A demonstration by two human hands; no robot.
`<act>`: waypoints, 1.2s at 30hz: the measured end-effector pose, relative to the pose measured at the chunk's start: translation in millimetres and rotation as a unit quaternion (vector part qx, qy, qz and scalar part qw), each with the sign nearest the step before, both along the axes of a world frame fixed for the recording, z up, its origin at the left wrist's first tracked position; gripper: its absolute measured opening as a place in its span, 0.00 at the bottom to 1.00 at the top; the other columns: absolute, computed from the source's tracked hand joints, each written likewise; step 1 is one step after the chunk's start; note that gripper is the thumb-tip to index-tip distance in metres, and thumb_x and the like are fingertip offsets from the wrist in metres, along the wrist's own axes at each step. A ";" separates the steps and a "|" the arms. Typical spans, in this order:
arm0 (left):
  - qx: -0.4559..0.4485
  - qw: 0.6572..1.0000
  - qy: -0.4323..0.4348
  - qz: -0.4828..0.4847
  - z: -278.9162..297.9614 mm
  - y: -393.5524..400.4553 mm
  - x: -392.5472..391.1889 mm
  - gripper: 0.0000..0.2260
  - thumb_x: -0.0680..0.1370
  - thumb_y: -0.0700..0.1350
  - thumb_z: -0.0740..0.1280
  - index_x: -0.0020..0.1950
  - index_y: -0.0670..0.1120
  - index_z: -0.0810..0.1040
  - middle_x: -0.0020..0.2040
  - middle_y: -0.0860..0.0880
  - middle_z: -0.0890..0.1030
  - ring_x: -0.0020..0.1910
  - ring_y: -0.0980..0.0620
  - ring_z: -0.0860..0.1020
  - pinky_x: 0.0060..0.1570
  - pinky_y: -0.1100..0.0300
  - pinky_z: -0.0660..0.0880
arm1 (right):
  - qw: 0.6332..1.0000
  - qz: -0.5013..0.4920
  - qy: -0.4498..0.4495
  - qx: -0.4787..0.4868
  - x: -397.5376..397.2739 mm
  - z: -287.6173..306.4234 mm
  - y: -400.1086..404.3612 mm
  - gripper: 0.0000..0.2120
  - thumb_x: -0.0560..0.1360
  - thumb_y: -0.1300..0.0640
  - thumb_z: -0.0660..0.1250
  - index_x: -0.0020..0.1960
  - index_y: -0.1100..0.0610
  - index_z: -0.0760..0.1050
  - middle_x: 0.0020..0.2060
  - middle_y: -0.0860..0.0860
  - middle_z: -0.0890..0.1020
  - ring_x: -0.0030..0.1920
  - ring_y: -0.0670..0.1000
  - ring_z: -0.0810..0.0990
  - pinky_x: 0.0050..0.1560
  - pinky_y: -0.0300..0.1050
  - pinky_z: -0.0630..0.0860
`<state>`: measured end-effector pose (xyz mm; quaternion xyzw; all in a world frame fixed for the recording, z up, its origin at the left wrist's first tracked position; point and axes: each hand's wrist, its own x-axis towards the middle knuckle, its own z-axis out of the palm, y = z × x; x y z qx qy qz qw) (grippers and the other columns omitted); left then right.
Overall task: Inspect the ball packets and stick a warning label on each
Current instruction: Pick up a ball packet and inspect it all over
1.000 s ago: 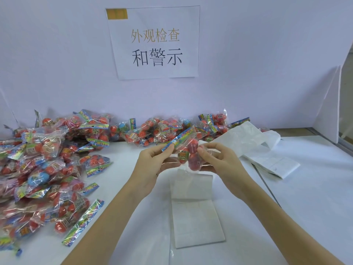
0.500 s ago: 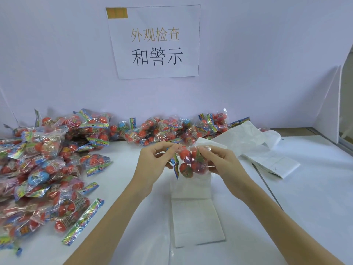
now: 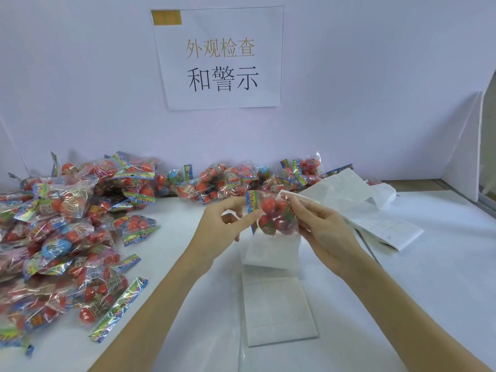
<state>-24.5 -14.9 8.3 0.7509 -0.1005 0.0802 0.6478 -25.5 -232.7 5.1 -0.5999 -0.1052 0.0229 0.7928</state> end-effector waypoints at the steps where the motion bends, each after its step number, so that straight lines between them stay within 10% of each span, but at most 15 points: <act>1: 0.003 1.000 0.002 0.009 -0.2 0.6 0.4 0.06 0.77 0.49 0.76 0.46 0.61 0.87 0.34 0.54 0.74 0.29 0.52 0.69 0.29 0.63 0.71 | 0.999 -0.007 -0.028 -0.017 0.2 0.0 -0.5 0.15 0.77 0.45 0.70 0.60 0.49 0.86 0.60 0.53 0.86 0.62 0.52 0.84 0.63 0.44 0.78; 7: -0.163 0.986 0.019 -0.028 3.3 3.8 -0.7 0.03 0.78 0.44 0.73 0.48 0.49 0.87 0.43 0.42 0.86 0.34 0.45 0.83 0.42 0.53 0.83 | 0.998 0.035 0.017 -0.050 1.4 0.7 8.2 0.32 0.75 0.26 0.60 0.74 0.40 0.73 0.70 0.49 0.79 0.69 0.45 0.78 0.72 0.47 0.71; 13: -0.186 0.978 -0.009 -0.092 1.2 6.8 2.7 0.12 0.79 0.34 0.69 0.52 0.49 0.88 0.55 0.42 0.87 0.55 0.45 0.86 0.59 0.58 0.81 | 0.997 0.031 0.064 -0.020 1.6 -1.2 4.1 0.18 0.83 0.47 0.65 0.69 0.55 0.79 0.63 0.56 0.84 0.60 0.54 0.86 0.63 0.48 0.81; 17: -0.093 0.991 -0.001 -0.093 -2.2 9.6 4.2 0.20 0.80 0.29 0.61 0.51 0.48 0.89 0.54 0.50 0.86 0.53 0.55 0.83 0.52 0.65 0.78 | 0.998 0.047 0.050 0.002 2.6 2.8 -3.1 0.12 0.83 0.60 0.66 0.66 0.58 0.81 0.52 0.56 0.87 0.53 0.55 0.87 0.55 0.44 0.82; 23: -0.083 0.994 0.021 -0.072 -5.8 3.4 5.0 0.07 0.81 0.49 0.69 0.53 0.48 0.85 0.53 0.51 0.83 0.51 0.50 0.81 0.55 0.46 0.78 | 0.997 0.011 0.047 -0.058 0.8 1.6 0.3 0.13 0.82 0.69 0.62 0.65 0.64 0.76 0.52 0.63 0.86 0.51 0.61 0.88 0.50 0.46 0.84; 30: -0.090 0.993 0.061 -0.053 -4.8 -2.7 2.6 0.17 0.80 0.41 0.72 0.68 0.53 0.78 0.48 0.52 0.82 0.43 0.53 0.79 0.42 0.59 0.77 | 0.990 -0.030 0.029 -0.138 -2.1 0.8 5.4 0.21 0.83 0.43 0.64 0.55 0.63 0.81 0.45 0.57 0.87 0.46 0.54 0.88 0.47 0.44 0.83; 36: -0.112 0.991 0.075 -0.025 -1.7 -3.0 0.7 0.12 0.78 0.50 0.73 0.53 0.41 0.84 0.43 0.49 0.82 0.41 0.53 0.78 0.43 0.61 0.78 | 0.983 -0.079 -0.029 -0.165 -2.0 0.3 3.2 0.13 0.82 0.47 0.68 0.50 0.51 0.89 0.44 0.51 0.89 0.46 0.53 0.87 0.49 0.41 0.84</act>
